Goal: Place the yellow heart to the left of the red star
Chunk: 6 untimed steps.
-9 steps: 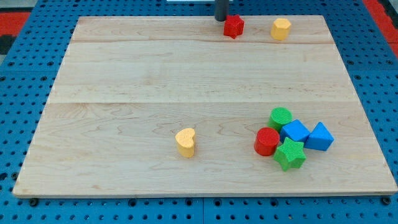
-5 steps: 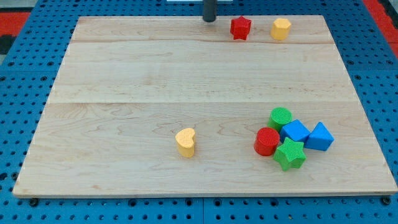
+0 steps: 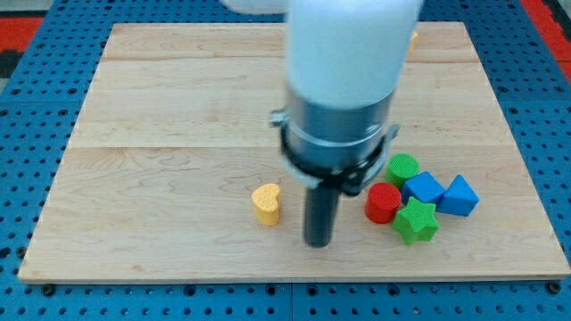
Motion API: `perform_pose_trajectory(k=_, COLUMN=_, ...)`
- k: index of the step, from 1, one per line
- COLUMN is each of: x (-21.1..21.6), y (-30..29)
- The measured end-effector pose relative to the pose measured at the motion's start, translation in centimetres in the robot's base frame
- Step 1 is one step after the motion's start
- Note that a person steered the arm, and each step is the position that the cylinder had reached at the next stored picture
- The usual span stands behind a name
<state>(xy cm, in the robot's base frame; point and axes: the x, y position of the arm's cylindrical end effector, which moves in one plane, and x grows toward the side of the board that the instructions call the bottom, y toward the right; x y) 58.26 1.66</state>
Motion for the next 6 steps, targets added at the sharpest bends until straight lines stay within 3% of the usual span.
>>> perform_pose_trajectory(k=1, x=-3.1, y=-4.1)
perform_pose_trajectory(k=2, x=-8.7, y=-4.5)
perform_pose_trajectory(k=3, x=-9.2, y=-6.9)
perform_pose_trajectory(k=4, x=-6.2, y=-6.3)
perform_pose_trajectory(k=6, x=-13.2, y=-10.1)
